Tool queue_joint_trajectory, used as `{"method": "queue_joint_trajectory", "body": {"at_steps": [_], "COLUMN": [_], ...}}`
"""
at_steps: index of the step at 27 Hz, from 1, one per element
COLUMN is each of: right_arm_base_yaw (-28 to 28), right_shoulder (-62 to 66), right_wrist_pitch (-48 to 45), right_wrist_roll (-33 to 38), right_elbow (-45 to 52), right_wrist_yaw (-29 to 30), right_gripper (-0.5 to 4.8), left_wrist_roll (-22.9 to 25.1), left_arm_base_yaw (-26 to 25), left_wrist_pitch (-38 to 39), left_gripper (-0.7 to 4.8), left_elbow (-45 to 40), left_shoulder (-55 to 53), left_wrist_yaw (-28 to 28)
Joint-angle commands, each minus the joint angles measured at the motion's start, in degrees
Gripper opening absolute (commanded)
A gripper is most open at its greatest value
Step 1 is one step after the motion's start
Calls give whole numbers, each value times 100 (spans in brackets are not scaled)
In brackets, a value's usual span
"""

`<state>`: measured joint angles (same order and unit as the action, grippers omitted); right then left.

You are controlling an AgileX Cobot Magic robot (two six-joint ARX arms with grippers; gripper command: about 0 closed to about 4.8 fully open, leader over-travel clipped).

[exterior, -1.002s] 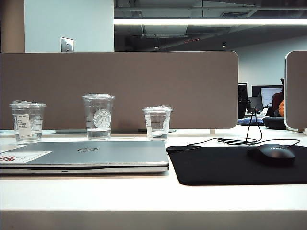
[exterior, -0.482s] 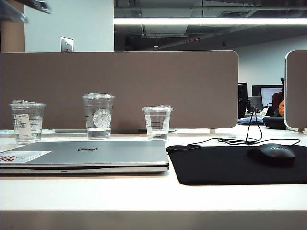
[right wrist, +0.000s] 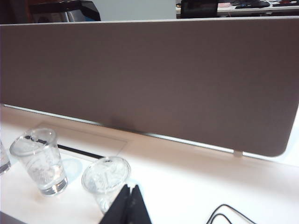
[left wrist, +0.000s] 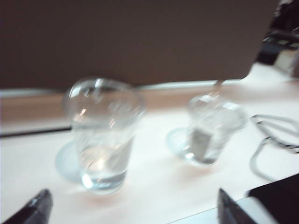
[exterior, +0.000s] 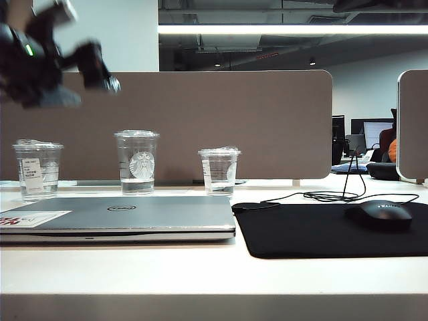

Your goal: Pick up the coffee cup on the middle and place it on the right side of the laptop.

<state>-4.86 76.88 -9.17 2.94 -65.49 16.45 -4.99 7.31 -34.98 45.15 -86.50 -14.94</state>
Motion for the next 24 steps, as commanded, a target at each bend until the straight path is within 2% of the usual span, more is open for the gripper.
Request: {"method": "queue_joint_trajectory", "body": {"at_steps": [1, 6, 9, 12, 17, 24], "right_arm_base_yaw": [-7, -9, -9, -9, -9, -7], "right_shoulder": [157, 407, 463, 472, 472, 496], "right_wrist_pitch": [-181, -190, -87, -4, 52, 42], "right_wrist_roll": [-17, -20, -44, -236, -374, -468], "right_elbow": [-278, -551, -549, -549, -549, -549], "right_wrist_yaw": [24, 24, 24, 20, 22, 20], "right_gripper": [-5, -5, -5, -5, -5, -5], "left_wrist_roll": [28, 127, 535, 693, 1318, 1353], "left_arm_base_yaw": [-15, 17, 50, 70, 153, 243], "left_wrist_pitch": [-326, -380, -363, -352, -319, 308], "left_gripper": [479, 479, 479, 479, 479, 479], "left_elbow": [214, 907, 1421, 1685, 2131, 2865], "left_shoulder": [-586, -1738, -2361, -2555, -2830, -3318], "left_wrist_yaw": [175, 236, 271, 282, 463, 603]}}
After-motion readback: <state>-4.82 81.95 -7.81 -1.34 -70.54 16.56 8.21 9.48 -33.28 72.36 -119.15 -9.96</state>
